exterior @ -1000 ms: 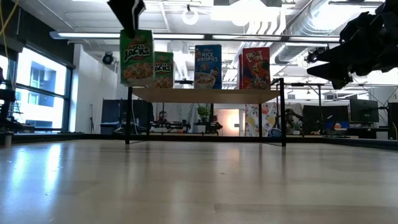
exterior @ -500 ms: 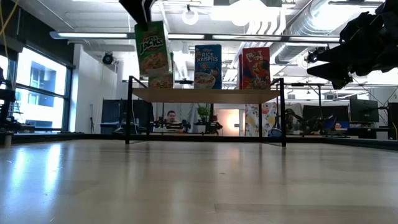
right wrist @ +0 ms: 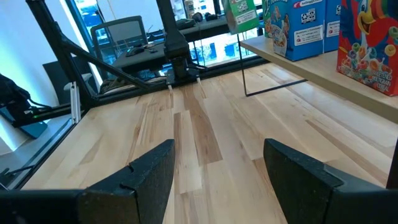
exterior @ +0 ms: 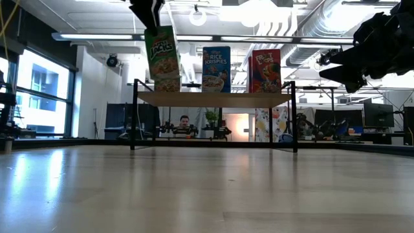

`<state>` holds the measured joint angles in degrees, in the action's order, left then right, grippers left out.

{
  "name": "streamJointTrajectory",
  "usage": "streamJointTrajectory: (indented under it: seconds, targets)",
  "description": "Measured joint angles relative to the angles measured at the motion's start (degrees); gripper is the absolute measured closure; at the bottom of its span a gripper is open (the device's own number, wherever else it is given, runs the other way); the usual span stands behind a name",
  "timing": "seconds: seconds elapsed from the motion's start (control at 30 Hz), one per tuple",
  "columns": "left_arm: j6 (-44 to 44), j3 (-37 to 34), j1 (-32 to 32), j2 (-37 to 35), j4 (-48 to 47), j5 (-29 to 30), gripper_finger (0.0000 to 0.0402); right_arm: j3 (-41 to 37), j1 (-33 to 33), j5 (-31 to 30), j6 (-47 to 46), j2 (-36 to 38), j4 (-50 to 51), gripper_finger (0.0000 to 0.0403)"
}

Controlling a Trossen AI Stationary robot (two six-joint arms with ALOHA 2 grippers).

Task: Stack cereal on shelf
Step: Put the green cereal box on the shelf

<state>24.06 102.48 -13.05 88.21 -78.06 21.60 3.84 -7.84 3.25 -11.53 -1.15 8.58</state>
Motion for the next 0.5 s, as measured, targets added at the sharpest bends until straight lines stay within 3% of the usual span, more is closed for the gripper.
streamJointTrajectory:
  seconds: [0.5]
  targets:
    - [2.6,0.0,-4.5,1.8,2.3,-1.3,0.0247,0.0,0.0,0.0,0.0,0.0,0.0,0.0164]
